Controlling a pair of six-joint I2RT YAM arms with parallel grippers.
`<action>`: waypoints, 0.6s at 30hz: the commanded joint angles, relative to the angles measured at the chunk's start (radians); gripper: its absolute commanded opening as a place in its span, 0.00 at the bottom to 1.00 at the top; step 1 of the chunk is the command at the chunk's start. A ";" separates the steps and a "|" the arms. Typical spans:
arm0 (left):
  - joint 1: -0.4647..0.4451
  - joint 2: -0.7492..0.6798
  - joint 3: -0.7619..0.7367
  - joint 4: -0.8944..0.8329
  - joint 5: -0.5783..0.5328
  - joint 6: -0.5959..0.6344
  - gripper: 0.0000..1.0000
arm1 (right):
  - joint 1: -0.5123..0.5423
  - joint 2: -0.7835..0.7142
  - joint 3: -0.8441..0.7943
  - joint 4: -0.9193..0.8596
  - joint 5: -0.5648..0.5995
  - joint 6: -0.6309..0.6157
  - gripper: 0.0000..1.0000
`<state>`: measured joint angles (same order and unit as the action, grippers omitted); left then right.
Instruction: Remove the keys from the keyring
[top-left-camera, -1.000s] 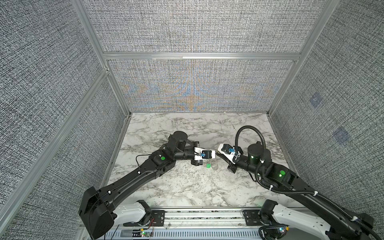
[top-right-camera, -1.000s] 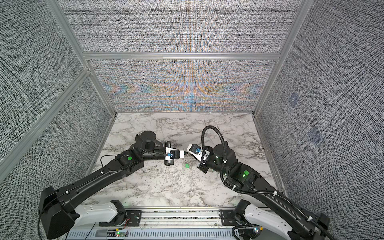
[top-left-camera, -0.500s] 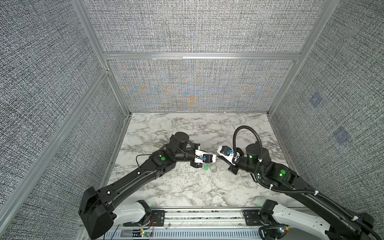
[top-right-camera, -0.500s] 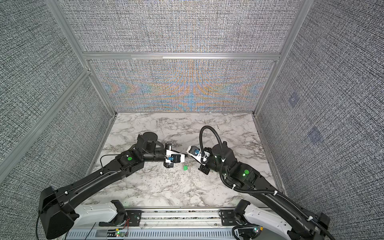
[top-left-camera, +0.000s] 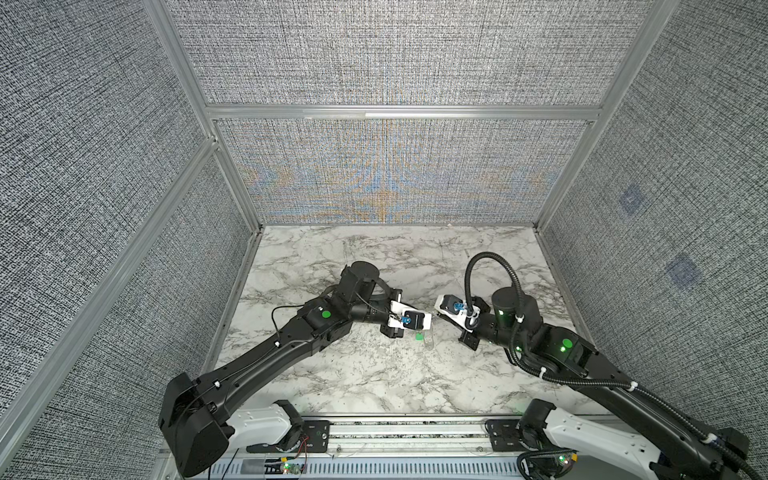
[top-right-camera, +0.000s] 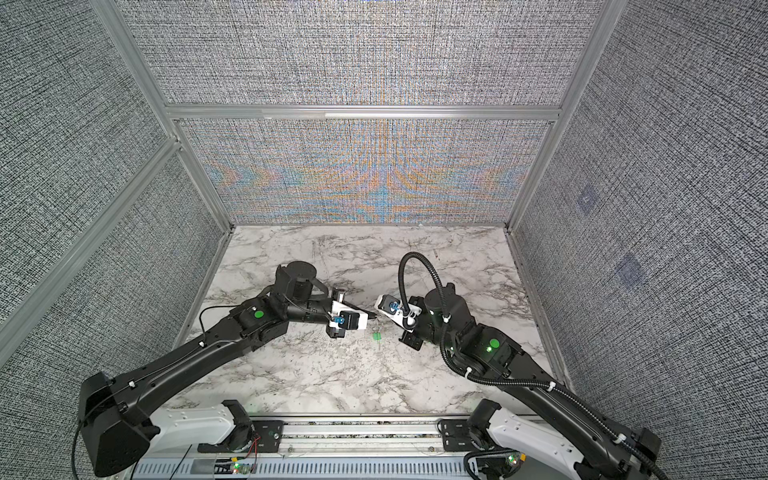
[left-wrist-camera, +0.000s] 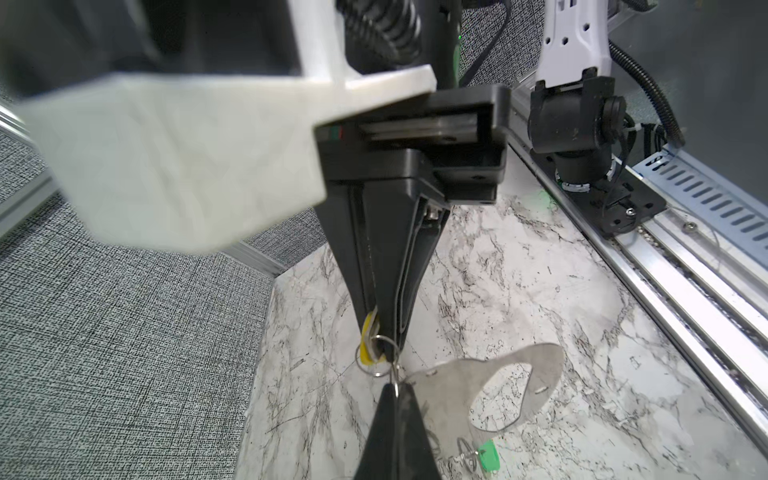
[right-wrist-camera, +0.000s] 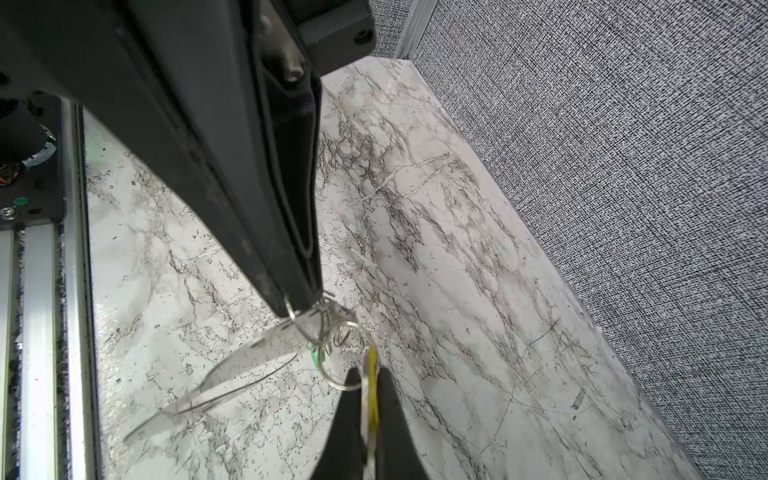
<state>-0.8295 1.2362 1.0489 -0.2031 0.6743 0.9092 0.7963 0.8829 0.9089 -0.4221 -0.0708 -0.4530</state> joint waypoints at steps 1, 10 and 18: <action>0.000 0.004 0.009 -0.061 0.083 0.001 0.00 | -0.010 0.005 0.008 -0.010 0.055 -0.017 0.00; 0.029 -0.003 -0.031 0.119 0.157 -0.150 0.00 | -0.010 0.022 -0.014 0.026 0.022 -0.038 0.00; 0.072 -0.018 -0.115 0.386 0.209 -0.358 0.00 | -0.010 0.003 -0.040 0.095 -0.013 -0.019 0.00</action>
<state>-0.7670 1.2266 0.9489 0.0265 0.8139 0.6659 0.7879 0.8902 0.8768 -0.3626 -0.0982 -0.4843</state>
